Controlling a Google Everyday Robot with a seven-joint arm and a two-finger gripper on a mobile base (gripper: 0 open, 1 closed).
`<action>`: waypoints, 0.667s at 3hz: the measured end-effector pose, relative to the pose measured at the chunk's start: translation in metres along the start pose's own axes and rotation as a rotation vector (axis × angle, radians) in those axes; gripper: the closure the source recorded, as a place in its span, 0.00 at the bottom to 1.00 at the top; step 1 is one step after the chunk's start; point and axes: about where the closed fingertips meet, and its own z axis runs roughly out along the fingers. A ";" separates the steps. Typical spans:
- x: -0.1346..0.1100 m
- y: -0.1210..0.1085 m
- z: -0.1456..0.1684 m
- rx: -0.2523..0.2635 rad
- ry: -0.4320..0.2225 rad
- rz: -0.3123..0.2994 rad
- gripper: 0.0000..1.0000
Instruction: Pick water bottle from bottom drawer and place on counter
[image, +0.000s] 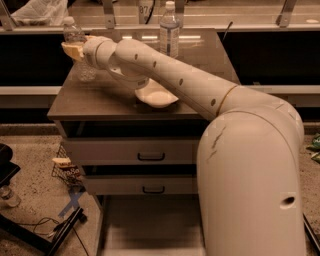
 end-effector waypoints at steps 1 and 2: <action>-0.001 0.000 0.000 0.000 0.000 0.000 0.85; -0.002 0.000 0.000 0.000 0.000 0.000 0.62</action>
Offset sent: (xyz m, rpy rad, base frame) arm 0.0000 0.0001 0.0007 0.0000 0.0000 0.0001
